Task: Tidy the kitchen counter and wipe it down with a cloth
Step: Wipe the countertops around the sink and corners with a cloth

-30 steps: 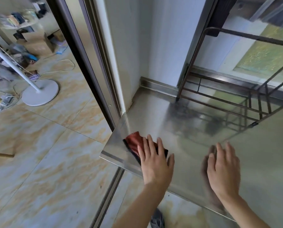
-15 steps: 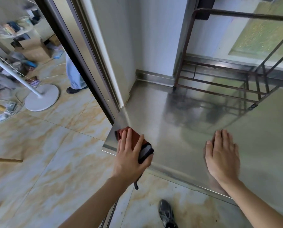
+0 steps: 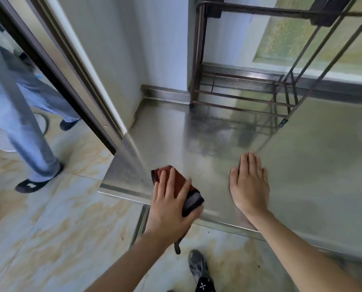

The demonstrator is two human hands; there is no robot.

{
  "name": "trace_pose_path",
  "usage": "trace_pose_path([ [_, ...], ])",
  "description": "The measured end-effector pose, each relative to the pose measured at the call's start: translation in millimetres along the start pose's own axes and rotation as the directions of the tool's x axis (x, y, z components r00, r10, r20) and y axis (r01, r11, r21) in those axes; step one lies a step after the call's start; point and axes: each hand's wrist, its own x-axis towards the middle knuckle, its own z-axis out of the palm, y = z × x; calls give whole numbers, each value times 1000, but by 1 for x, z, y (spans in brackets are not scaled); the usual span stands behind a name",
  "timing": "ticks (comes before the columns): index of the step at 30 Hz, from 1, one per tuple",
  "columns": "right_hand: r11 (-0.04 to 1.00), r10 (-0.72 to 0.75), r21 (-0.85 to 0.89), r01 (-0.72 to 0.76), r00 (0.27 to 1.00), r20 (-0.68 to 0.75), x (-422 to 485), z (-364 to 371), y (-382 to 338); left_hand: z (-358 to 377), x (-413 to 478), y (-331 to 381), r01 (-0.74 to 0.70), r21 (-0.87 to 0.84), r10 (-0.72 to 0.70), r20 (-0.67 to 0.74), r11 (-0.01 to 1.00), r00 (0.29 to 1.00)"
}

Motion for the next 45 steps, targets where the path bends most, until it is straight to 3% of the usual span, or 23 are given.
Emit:
trace_pose_path([
  [3,1000,-13,5,13,999,29,1,-1,3,9,-24,15,-166,8,165,57,986,985],
  [5,1000,-10,10,10,1000,10,0,-1,4,5,-7,-11,-140,0,140,22,990,990],
  [7,1000,-12,9,12,1000,9,2,-1,4,-9,15,-47,37,-12,-38,-22,999,999],
  [9,1000,-8,11,8,1000,11,2,0,3,-22,30,-74,267,4,-267,-10,964,964],
  [12,1000,-1,19,1,1000,4,2,0,1,-26,31,-75,378,-37,-380,-52,925,924],
  [16,1000,1,19,-2,1000,23,2,0,2,-2,-5,-2,106,-22,-107,-27,994,994],
  [19,997,-14,71,10,998,55,4,-4,3,15,-13,47,-45,9,45,27,999,999],
  [22,969,-110,229,95,992,54,1,-14,13,5,-6,26,15,54,-18,43,998,999],
  [25,974,-184,131,184,983,-17,-20,-27,41,-14,-11,-42,270,26,-270,11,963,963],
  [28,998,48,40,-47,998,-46,-36,-37,94,-28,-8,-73,386,-12,-386,24,922,922],
  [30,968,251,27,-250,967,-42,-38,-41,125,-26,-1,-59,365,-27,-365,19,931,931],
  [32,938,348,7,-348,938,-5,-37,-41,137,-17,8,-28,299,-17,-298,22,954,954],
  [37,947,320,8,-321,947,22,-37,-38,139,31,28,106,-16,-17,17,52,1000,999],
  [41,953,302,20,-302,953,16,-38,-38,142,41,31,153,-222,9,216,192,975,957],
  [43,955,295,39,-295,955,12,-38,-37,140,32,39,118,-165,21,160,145,986,976],
  [45,953,299,37,-300,954,20,-38,-35,142,20,56,76,56,-14,-55,63,998,996],
])
